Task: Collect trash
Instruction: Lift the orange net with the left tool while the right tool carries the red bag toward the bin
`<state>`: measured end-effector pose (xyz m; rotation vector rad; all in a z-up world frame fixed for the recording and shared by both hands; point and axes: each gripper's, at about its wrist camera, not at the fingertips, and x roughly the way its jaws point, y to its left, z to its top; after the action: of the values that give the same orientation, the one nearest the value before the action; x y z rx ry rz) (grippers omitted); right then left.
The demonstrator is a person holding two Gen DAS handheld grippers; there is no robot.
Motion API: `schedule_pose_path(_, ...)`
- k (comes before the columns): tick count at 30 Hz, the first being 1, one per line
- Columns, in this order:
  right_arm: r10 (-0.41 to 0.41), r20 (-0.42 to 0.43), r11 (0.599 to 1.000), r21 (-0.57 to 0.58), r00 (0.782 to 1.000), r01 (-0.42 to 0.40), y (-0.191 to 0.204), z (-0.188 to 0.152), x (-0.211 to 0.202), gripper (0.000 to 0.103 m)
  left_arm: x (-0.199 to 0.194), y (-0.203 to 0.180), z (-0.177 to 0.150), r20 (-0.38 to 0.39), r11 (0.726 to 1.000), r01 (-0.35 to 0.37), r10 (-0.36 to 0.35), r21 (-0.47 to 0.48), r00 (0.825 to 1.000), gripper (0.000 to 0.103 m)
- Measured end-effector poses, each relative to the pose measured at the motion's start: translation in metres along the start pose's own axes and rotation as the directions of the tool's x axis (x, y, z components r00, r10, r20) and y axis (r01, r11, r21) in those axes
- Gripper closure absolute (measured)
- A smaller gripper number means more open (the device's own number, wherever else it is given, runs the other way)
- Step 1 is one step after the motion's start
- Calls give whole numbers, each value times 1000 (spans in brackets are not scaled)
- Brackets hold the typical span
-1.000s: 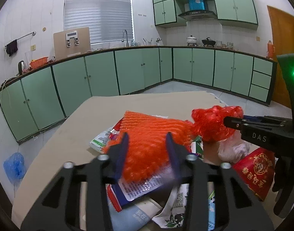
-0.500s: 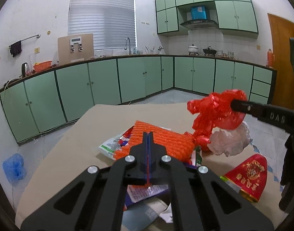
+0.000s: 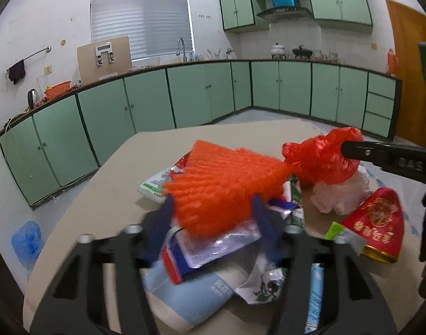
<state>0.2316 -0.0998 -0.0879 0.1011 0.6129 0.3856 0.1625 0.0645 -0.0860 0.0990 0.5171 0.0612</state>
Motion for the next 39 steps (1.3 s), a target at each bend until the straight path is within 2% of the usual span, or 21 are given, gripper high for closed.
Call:
schedule_pose_path(1, -10, 0, 1000, -8, 1000, 10, 1, -1, 0, 68, 3, 2, 0, -9, 1000, 3, -3, -12, 1000, 65)
schedule_pose_path(3, -18, 1, 1000, -14, 1000, 18, 1, -2, -2, 54, 6, 6, 0, -14, 1000, 7, -7, -29, 1000, 75)
schedule_pose_path(5, -25, 5, 999, -22, 1000, 25, 3, -1, -2, 50, 7, 8, 1, -7, 999, 2, -3, -38, 1000, 80)
schedule_pose_path(7, -35, 6, 999, -24, 999, 35, 3, 0, 0, 44, 7, 9, 2, -1, 999, -4, 4, -37, 1000, 92)
schedule_pose_path(9, -45, 6, 999, -13, 999, 46, 1, 2, 2, 41, 5, 11, 2, 10, 999, -7, 8, -43, 1000, 92)
schedule_pose_path(13, -85, 18, 996, 2, 996, 85, -4, 7, 3, 23, 0, 15, 6, 35, 998, -7, 9, -57, 999, 93)
schedule_pose_path(17, -92, 7, 996, -18, 996, 92, -3, 14, 12, 21, -2, 14, 8, 49, 998, -4, 7, -60, 999, 94)
schedule_pose_path(18, -95, -14, 995, -28, 995, 95, -2, 15, 17, 22, -3, 14, 9, 52, 998, -3, 7, -61, 999, 94)
schedule_pose_path(20, -67, -42, 997, -42, 997, 65, 0, 15, 24, 40, -2, 13, 10, 55, 998, -4, 7, -63, 998, 94)
schedule_pose_path(22, -49, -68, 997, -57, 997, 45, 4, 16, 29, 73, -3, 14, 11, 56, 998, -6, 9, -67, 998, 94)
schedule_pose_path(24, -26, -63, 997, -69, 998, 22, 8, 16, 27, 91, -4, 15, 11, 59, 997, -6, 10, -72, 998, 94)
schedule_pose_path(29, 67, 46, 997, -45, 997, -65, 9, 27, 1, 97, -18, 18, 18, 99, 997, -9, 17, -80, 995, 94)
schedule_pose_path(34, 163, 120, 986, 10, 979, -165, 1, 42, -26, 98, -36, 20, 33, 150, 995, 0, 15, -100, 989, 94)
schedule_pose_path(39, 192, 167, 978, 51, 967, -203, -6, 54, -47, 98, -52, 16, 42, 193, 995, 11, 9, -103, 981, 94)
